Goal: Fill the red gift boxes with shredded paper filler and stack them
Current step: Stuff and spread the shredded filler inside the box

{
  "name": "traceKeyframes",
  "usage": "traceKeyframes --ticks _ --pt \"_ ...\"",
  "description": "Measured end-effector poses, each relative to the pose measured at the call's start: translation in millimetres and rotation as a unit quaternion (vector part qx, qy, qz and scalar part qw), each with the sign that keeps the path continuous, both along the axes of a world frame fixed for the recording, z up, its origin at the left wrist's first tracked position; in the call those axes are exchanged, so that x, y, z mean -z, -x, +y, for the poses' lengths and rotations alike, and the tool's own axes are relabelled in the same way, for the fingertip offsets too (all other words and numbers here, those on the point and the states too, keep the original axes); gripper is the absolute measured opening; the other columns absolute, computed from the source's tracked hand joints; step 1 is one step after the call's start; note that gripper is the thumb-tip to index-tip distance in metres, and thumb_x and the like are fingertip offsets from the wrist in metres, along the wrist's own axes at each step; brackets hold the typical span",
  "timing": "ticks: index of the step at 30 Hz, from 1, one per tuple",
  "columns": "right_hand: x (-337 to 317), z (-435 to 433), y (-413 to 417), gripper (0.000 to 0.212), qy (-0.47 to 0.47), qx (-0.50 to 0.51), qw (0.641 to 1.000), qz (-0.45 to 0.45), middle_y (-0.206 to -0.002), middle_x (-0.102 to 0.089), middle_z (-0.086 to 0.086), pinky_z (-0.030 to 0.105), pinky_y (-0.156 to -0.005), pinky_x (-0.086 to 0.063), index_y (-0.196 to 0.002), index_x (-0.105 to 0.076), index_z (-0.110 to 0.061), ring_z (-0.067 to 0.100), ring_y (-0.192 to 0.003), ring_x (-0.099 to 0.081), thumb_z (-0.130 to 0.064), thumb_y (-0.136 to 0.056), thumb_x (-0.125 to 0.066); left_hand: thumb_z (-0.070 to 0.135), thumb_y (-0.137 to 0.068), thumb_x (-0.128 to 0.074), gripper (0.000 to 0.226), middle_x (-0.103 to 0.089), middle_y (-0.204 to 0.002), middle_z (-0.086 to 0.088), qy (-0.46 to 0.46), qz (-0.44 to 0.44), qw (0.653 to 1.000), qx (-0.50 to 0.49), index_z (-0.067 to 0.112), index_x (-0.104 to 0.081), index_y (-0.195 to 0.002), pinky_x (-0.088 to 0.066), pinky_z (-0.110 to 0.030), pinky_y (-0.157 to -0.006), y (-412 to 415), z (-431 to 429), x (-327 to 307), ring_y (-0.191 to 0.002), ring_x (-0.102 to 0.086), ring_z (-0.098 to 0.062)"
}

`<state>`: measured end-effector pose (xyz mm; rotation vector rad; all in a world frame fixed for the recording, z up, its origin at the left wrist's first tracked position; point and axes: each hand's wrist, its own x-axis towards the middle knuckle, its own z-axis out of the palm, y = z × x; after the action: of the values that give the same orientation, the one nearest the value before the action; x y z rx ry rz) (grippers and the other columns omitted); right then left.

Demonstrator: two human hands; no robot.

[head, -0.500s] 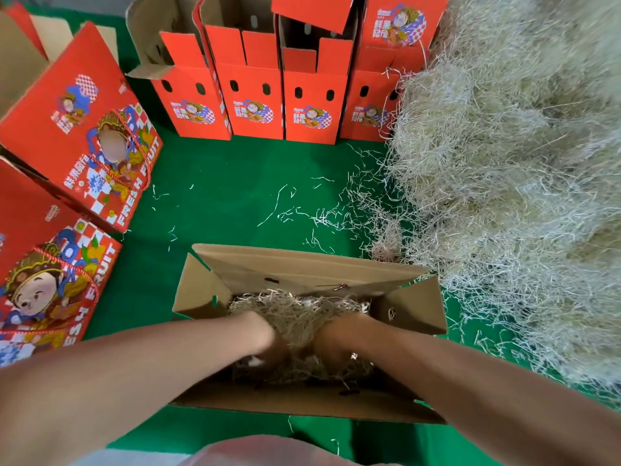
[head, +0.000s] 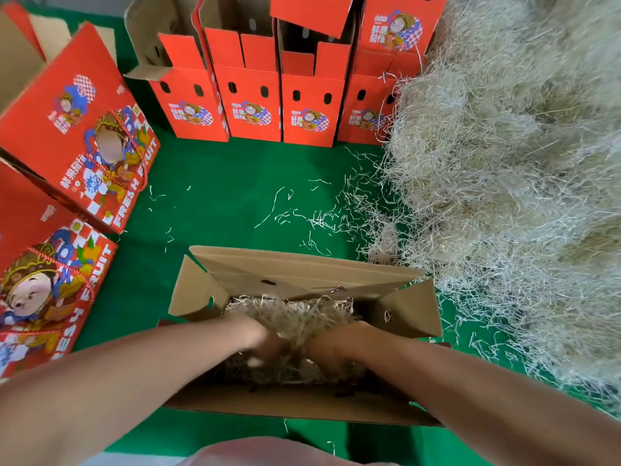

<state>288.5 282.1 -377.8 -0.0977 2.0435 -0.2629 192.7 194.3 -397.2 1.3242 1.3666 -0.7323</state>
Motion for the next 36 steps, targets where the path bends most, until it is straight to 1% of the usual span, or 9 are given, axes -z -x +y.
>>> traceKeyframes --ticks 4,9,13,17,22,27,29,32,36 --pt "-4 4 -1 0.038 -0.078 -0.009 0.996 0.047 -0.123 -0.058 0.01 0.036 -0.084 -0.047 -0.126 -0.052 -0.011 0.027 -0.108 -0.057 -0.005 -0.089 -0.054 -0.003 -0.087 -0.048 0.067 -0.053 -0.099 -0.009 -0.059 -0.031 0.997 -0.032 0.02 -0.026 -0.146 -0.041 -0.016 -0.043 0 -1 1 -0.062 -0.047 -0.013" --pt "2 9 -3 0.042 -0.155 -0.028 0.983 0.092 -0.136 -0.045 0.016 0.046 -0.091 -0.042 -0.133 -0.047 -0.013 0.033 -0.124 -0.043 -0.016 -0.091 -0.051 -0.01 -0.081 -0.045 0.019 -0.061 -0.092 -0.013 -0.236 0.054 0.97 -0.026 -0.001 -0.061 -0.088 -0.052 -0.037 -0.066 13 5 -17 -0.073 -0.056 -0.023" --pt "7 28 -16 0.042 -0.127 -0.094 0.984 -0.08 -0.138 -0.045 0.013 0.041 -0.099 -0.038 -0.132 -0.047 -0.006 0.029 -0.124 -0.044 -0.015 -0.092 -0.054 -0.005 -0.089 -0.041 0.038 -0.039 -0.138 -0.018 -0.054 0.092 0.994 0.01 -0.002 -0.051 -0.125 -0.037 -0.038 -0.103 25 -4 -13 -0.124 -0.042 -0.03" --pt "-8 29 -3 0.041 -0.096 -0.014 0.995 -0.04 -0.13 -0.053 0.009 0.037 -0.095 -0.046 -0.133 -0.047 -0.009 0.026 -0.112 -0.054 -0.014 -0.092 -0.051 0.005 -0.097 -0.037 0.03 -0.05 -0.095 -0.017 0.057 0.13 0.987 0.076 -0.006 -0.052 -0.12 -0.038 -0.041 -0.102 25 -18 -6 -0.103 -0.049 -0.032" --pt "-37 20 1 0.034 -0.118 -0.008 0.99 0.076 -0.118 -0.059 0.01 0.032 -0.077 -0.048 -0.125 -0.052 -0.003 0.022 -0.092 -0.056 -0.011 -0.094 -0.044 0.006 -0.086 -0.047 0.009 -0.048 -0.07 0.0 -0.108 0.112 0.987 -0.046 0.007 -0.053 -0.08 -0.04 -0.024 -0.048 21 1 -39 -0.057 -0.046 -0.013" --pt "-26 7 -11 0.043 -0.104 -0.128 0.984 -0.072 -0.138 -0.048 0.011 0.035 -0.096 -0.043 -0.139 -0.043 -0.011 0.027 -0.119 -0.05 -0.014 -0.096 -0.042 0.01 -0.093 -0.048 0.035 -0.063 -0.115 0.001 -0.18 0.051 0.979 -0.079 0.013 -0.056 -0.127 -0.048 -0.029 -0.085 23 9 -77 -0.095 -0.059 -0.015" --pt "-36 8 -10 0.039 -0.121 -0.084 0.989 0.005 -0.133 -0.052 0.009 0.036 -0.095 -0.046 -0.134 -0.049 -0.011 0.026 -0.115 -0.054 -0.014 -0.095 -0.043 0.024 -0.095 -0.049 0.027 -0.064 -0.117 0.001 -0.221 0.038 0.969 -0.1 0.013 -0.064 -0.116 -0.045 -0.033 -0.094 23 6 -91 -0.095 -0.06 -0.014" --pt "-63 8 -8 0.019 -0.123 0.059 0.966 0.219 -0.104 -0.062 0.008 0.032 -0.068 -0.05 -0.105 -0.06 -0.006 0.023 -0.08 -0.057 -0.01 -0.09 -0.049 0.035 -0.096 -0.044 0.042 -0.058 -0.057 0.005 -0.333 0.086 0.922 -0.179 0.015 -0.058 -0.062 -0.048 -0.027 -0.056 19 4 -100 -0.047 -0.05 -0.009" --pt "-97 6 -19 0.013 -0.121 0.123 0.833 0.525 -0.087 -0.062 0.01 0.037 -0.073 -0.049 -0.084 -0.065 -0.009 0.026 -0.078 -0.057 -0.018 -0.084 -0.056 0.018 -0.084 -0.06 0.017 -0.051 -0.083 0.005 -0.401 0.145 0.866 -0.262 0.013 -0.051 -0.098 -0.039 -0.021 -0.062 12 -7 -103 -0.077 -0.052 -0.016"
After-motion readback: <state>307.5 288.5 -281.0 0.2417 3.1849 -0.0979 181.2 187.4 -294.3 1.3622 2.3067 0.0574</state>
